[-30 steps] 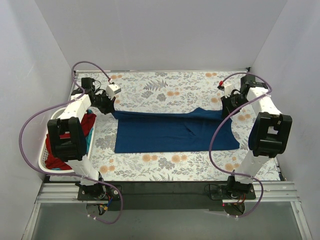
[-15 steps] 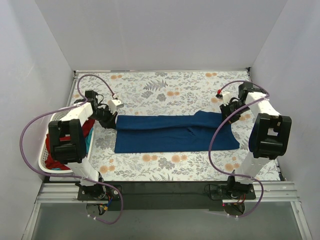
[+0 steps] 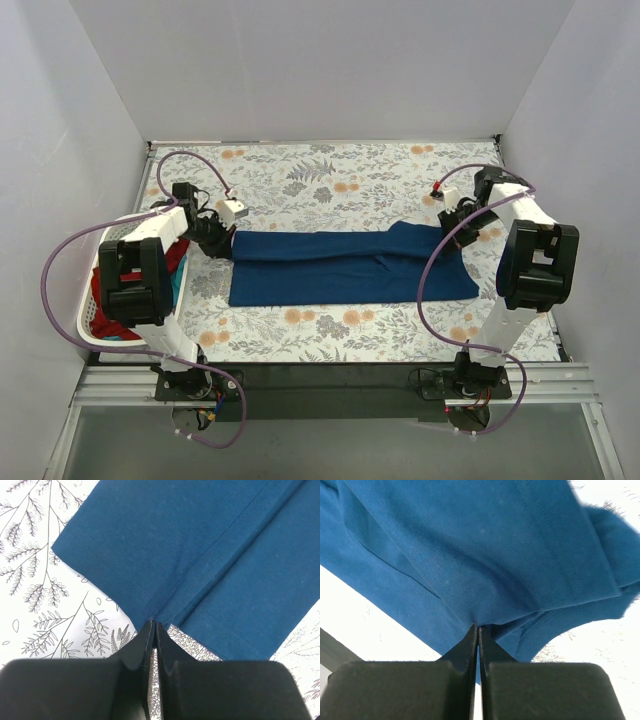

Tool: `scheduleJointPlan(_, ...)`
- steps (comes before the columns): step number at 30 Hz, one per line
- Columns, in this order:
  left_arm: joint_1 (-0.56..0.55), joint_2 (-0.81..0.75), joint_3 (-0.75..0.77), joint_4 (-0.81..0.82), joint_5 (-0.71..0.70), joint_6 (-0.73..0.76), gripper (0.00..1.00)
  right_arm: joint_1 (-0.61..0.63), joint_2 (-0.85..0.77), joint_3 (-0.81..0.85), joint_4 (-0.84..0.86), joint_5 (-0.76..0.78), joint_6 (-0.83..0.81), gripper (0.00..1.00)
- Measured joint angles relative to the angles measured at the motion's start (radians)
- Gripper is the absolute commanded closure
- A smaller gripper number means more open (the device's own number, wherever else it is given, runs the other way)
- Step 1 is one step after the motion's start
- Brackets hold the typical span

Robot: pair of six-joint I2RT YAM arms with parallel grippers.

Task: Fold and stack the t-shirts
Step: Fold the tshirt

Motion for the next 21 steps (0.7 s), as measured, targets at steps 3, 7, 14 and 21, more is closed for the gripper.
scheduleJointPlan(3,-0.002,0.01,0.002,0.001,-0.005,-0.007,1.0,0.0,0.0,0.03,-0.013,0.0,0.0,0.99)
scheduleJointPlan(7,-0.002,0.018,0.01,-0.005,-0.009,-0.01,1.0,0.0,-0.004,0.073,-0.03,0.0,-0.006,0.99)
scheduleJointPlan(14,-0.002,0.018,0.021,-0.019,-0.007,-0.011,1.0,0.0,-0.019,0.005,-0.037,0.018,-0.031,0.99)
scheduleJointPlan(21,-0.009,0.017,0.007,-0.028,-0.008,-0.01,0.88,0.0,0.003,-0.023,-0.025,0.045,-0.033,0.99)
